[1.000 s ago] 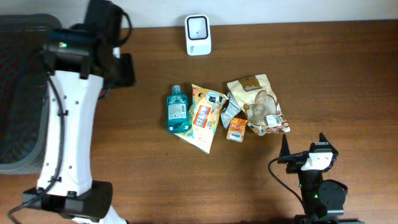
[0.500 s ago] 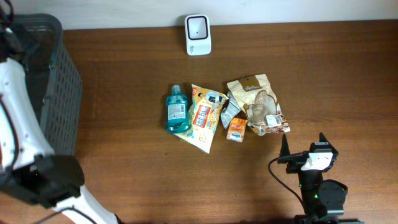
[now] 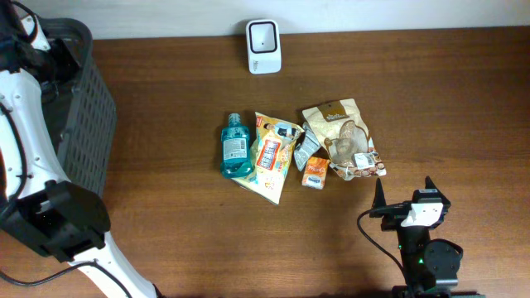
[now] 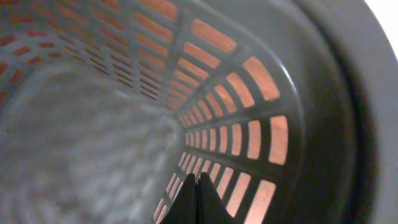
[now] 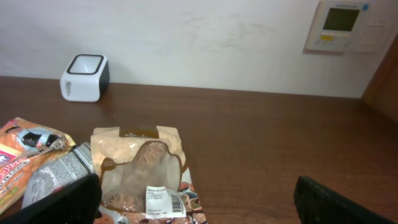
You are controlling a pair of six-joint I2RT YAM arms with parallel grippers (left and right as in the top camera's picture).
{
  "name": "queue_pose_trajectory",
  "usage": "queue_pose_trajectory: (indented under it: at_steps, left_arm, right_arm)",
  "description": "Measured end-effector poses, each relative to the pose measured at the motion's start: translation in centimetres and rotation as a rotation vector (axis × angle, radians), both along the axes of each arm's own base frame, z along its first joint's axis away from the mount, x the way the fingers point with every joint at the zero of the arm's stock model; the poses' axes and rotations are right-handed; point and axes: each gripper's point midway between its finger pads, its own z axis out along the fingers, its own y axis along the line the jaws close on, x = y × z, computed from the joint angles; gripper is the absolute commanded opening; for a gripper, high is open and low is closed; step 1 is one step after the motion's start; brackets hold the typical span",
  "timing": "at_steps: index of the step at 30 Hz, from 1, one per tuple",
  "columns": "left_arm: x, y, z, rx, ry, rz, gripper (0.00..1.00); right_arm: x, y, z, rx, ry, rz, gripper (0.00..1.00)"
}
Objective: Scan the item barcode
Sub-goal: 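Move the left gripper back into the basket to reach for another item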
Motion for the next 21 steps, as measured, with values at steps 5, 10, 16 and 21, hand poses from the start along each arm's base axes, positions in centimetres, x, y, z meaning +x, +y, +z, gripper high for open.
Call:
queue_pose_trajectory:
  at_steps: [5, 10, 16, 21]
  left_arm:
    - [0.0, -0.7, 0.0, 0.000, -0.004, -0.071, 0.00]
    - [-0.6, 1.1, 1.7, 0.077, 0.004, 0.039, 0.00]
    - [-6.7, 0.8, 9.8, 0.146, -0.034, 0.165, 0.00]
    - [-18.1, 3.3, 10.2, 0.276, 0.238, 0.530, 0.00]
  right_arm:
    - [0.0, 0.0, 0.0, 0.000, 0.000, 0.000, 0.98]
    - [0.0, 0.0, 0.0, 0.000, 0.000, 0.000, 0.98]
    - [0.0, 0.0, 0.0, 0.000, 0.001, 0.000, 0.98]
    - [0.0, 0.0, 0.0, 0.000, 0.000, 0.000, 0.98]
